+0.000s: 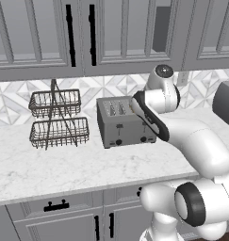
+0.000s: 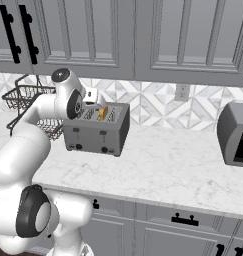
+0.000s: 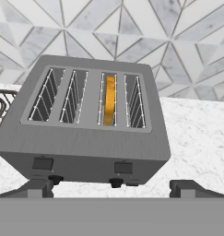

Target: Start the toaster. Once the lever pops up, take the bread to the plate on the dining counter.

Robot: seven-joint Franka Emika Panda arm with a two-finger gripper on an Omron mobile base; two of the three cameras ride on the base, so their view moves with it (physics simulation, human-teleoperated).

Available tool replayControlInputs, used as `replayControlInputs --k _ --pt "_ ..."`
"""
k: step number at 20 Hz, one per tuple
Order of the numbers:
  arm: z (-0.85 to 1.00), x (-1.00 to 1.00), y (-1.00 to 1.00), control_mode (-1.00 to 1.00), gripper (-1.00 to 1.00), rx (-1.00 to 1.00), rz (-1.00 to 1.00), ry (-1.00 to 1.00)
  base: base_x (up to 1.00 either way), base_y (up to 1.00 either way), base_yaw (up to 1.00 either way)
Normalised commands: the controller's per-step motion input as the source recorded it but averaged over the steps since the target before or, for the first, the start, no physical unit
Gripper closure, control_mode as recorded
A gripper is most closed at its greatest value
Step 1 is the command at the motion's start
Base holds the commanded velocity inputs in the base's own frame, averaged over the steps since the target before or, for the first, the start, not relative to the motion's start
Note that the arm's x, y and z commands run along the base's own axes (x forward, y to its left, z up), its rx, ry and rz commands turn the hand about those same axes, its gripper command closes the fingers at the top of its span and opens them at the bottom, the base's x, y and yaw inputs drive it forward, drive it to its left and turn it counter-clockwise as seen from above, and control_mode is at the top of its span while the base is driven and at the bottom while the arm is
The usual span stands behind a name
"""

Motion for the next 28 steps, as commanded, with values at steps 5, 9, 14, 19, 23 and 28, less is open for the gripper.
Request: replayControlInputs --k 5,9,14,19,23,28 --pt "0.0 0.0 0.0 -1.0 -1.0 0.0 0.0 0.0 0.0 0.0 0.0" --pt "0.0 0.0 0.0 -1.0 -1.0 0.0 0.0 0.0 0.0 0.0 0.0" --pt "-0.34 -0.01 0.05 -1.0 -1.0 0.0 -0.01 0.08 0.0 0.0 0.0" --pt "-0.48 0.01 0.0 -1.0 -1.0 0.0 0.0 0.01 0.0 0.0 0.0" --pt "-0.26 0.12 0.0 -1.0 -1.0 0.01 0.0 0.0 0.0 0.0 0.0" --pt "-0.02 0.16 0.0 -1.0 -1.0 0.0 0.0 0.0 0.0 0.0 0.0"
